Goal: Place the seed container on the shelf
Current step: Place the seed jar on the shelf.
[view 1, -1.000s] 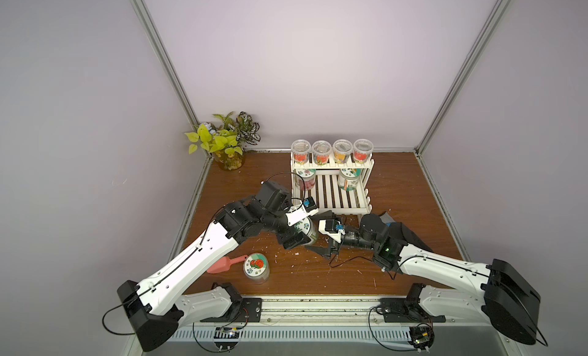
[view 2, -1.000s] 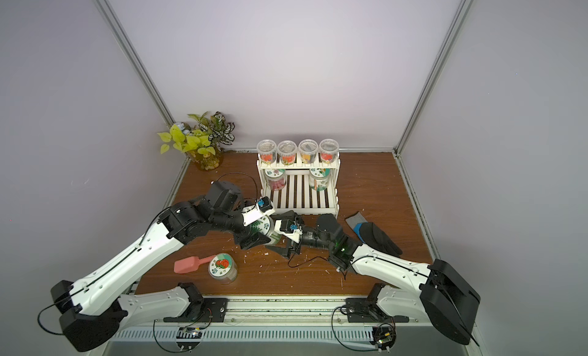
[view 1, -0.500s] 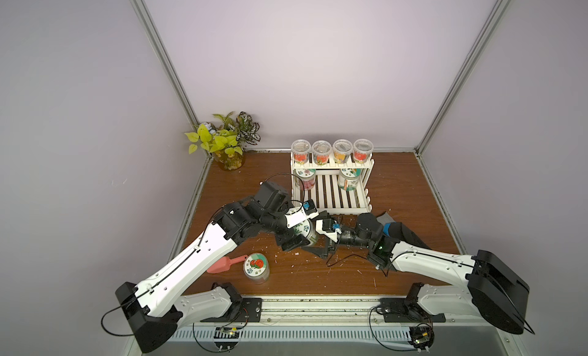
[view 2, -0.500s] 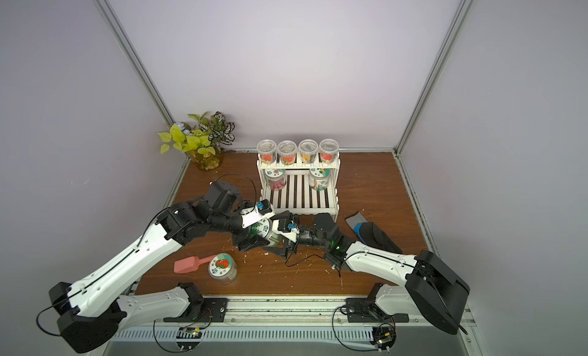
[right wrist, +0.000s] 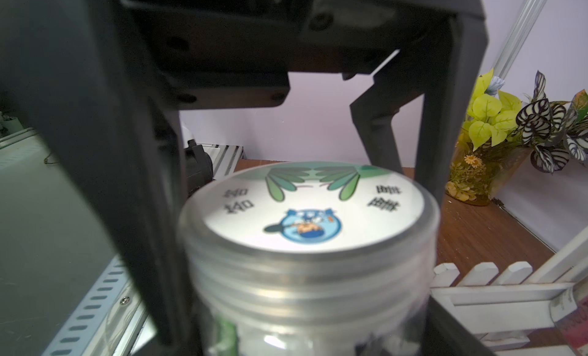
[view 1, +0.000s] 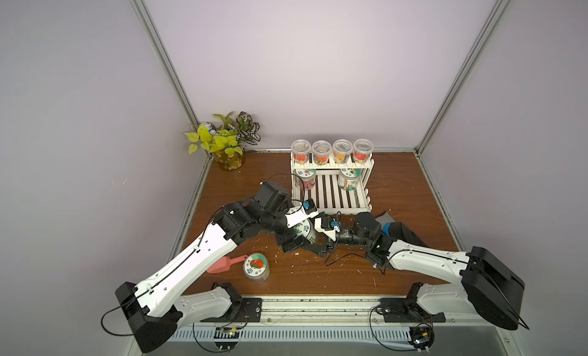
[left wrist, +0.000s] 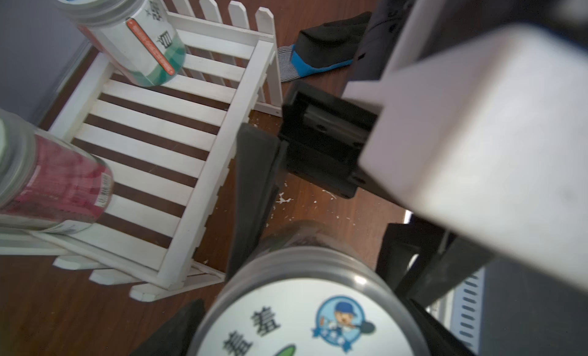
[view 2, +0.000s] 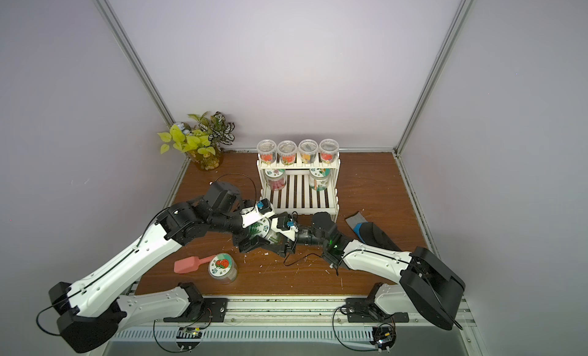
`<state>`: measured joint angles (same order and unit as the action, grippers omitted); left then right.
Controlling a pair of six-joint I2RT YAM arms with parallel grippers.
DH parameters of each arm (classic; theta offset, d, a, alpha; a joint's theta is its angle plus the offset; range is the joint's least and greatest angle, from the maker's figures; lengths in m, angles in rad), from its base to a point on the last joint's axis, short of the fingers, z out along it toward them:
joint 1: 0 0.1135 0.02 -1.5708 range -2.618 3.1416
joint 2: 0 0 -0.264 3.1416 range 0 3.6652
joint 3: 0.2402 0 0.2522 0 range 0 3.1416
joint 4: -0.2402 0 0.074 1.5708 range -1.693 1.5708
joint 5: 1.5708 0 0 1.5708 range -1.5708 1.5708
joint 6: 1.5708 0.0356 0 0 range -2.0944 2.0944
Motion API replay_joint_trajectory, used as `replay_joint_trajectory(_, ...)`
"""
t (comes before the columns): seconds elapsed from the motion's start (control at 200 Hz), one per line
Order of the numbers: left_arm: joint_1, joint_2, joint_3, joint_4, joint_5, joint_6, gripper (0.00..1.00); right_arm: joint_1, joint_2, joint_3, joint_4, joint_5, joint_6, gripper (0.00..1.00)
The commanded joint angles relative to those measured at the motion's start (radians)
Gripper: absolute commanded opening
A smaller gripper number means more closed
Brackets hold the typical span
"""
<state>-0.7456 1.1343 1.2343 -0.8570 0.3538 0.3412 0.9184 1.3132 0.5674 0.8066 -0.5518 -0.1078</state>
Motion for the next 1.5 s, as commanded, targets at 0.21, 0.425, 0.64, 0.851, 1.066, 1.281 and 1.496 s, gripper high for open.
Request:
replay_joint_trajectory(0.21,-0.008,-0.062,-0.045,0.215,-0.088,-0.151,0.99,0.002,-0.054,-0.087,0.154,0.108,0.089,0.84)
replay_joint_trajectory(0.425,0.009,-0.290,-0.281,0.619,-0.222,-0.332,1.00,-0.006,-0.117,-0.134,0.154,0.260,0.098,0.85)
replay_joint_trajectory(0.64,0.077,-0.321,-0.400,0.715,-0.317,-0.473,0.99,-0.019,-0.151,-0.155,0.169,0.400,0.135,0.86)
replay_joint_trajectory(0.851,0.083,-0.352,-0.538,0.816,-0.402,-0.640,0.99,-0.025,-0.149,-0.136,0.178,0.555,0.193,0.86)
replay_joint_trajectory(1.066,0.085,-0.386,-0.660,0.885,-0.498,-0.783,1.00,-0.030,-0.081,-0.107,0.240,0.661,0.260,0.86)
replay_joint_trajectory(1.281,0.085,-0.383,-0.726,0.908,-0.528,-0.837,1.00,-0.032,-0.013,-0.051,0.252,0.676,0.269,0.86)
replay_joint_trajectory(1.496,0.084,-0.361,-0.769,0.939,-0.515,-0.866,1.00,-0.032,0.039,-0.020,0.277,0.686,0.269,0.87)
